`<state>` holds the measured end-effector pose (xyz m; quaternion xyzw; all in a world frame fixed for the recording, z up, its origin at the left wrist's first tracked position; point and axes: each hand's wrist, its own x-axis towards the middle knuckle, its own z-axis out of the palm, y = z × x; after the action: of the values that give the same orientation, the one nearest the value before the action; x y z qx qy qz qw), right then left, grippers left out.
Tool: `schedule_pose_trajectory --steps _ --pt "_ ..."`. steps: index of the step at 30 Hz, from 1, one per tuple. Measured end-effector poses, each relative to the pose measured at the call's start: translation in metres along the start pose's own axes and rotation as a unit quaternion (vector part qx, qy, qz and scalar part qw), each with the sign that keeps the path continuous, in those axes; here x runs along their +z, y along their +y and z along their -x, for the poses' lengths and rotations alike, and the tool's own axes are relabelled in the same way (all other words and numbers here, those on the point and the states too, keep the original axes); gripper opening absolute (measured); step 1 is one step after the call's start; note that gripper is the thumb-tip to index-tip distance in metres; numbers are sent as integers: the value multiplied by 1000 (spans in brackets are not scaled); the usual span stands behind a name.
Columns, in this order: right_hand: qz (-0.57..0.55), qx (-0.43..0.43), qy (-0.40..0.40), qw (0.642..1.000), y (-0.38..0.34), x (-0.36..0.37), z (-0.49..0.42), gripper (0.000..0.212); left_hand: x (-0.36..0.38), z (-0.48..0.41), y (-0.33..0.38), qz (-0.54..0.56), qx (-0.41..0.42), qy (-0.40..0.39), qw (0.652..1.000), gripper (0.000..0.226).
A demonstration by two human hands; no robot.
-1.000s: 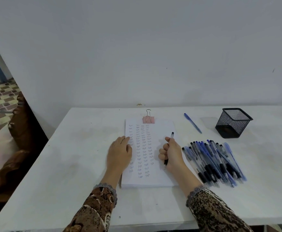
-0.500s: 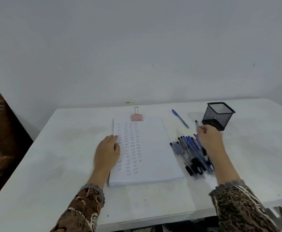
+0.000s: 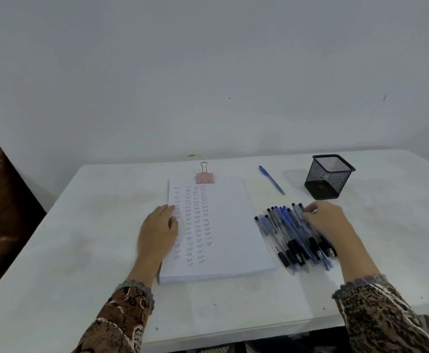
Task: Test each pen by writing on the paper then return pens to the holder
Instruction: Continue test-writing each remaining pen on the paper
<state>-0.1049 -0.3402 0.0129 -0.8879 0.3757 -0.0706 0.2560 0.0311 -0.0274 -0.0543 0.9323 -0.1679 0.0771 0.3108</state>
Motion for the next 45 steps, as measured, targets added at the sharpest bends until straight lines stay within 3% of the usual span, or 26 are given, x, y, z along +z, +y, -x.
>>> schedule_pose_trajectory --steps 5,10,15,19,23,26,28,33,34,36,38,41,45 --pt "72 7 -2 997 -11 -1 -7 28 0 1 0 7 -2 7 1000 39" --pt "50 -45 24 997 -43 -10 -30 30 0 0 0 5 1 7 1000 39" --pt "74 -95 -80 990 -73 2 -53 42 1 -1 -1 -5 1 0 1000 40" --pt "155 -106 -140 972 -68 23 -76 44 1 -1 -2 -2 -1 2 1000 40" --pt "187 -150 -57 969 -64 39 -92 34 3 -2 -3 0 4 12 1000 40" --pt "163 -137 -32 977 -62 48 -96 13 3 -3 -3 2 1 14 1000 40" --pt "162 -120 -17 979 -60 51 -100 31 3 -3 -2 1 2 12 1000 40" --pt "156 -81 -55 983 -78 39 -98 36 3 -3 -3 3 -1 11 1000 40" --pt "120 -70 -79 987 -84 33 -98 39 3 -3 -3 4 -1 11 1000 40" --pt "-55 -48 -130 989 -98 25 -93 32 2 -3 -3 8 -1 13 1000 40" --pt "-264 -46 -174 948 -116 20 -76 20 2 -3 -3 12 1 13 1000 40" --pt "-448 -26 -261 855 -134 29 -37 21 2 -2 -3 9 3 8 1000 40" --pt "-676 33 -267 686 -129 62 0 24 0 -1 -1 12 1 3 1000 40"
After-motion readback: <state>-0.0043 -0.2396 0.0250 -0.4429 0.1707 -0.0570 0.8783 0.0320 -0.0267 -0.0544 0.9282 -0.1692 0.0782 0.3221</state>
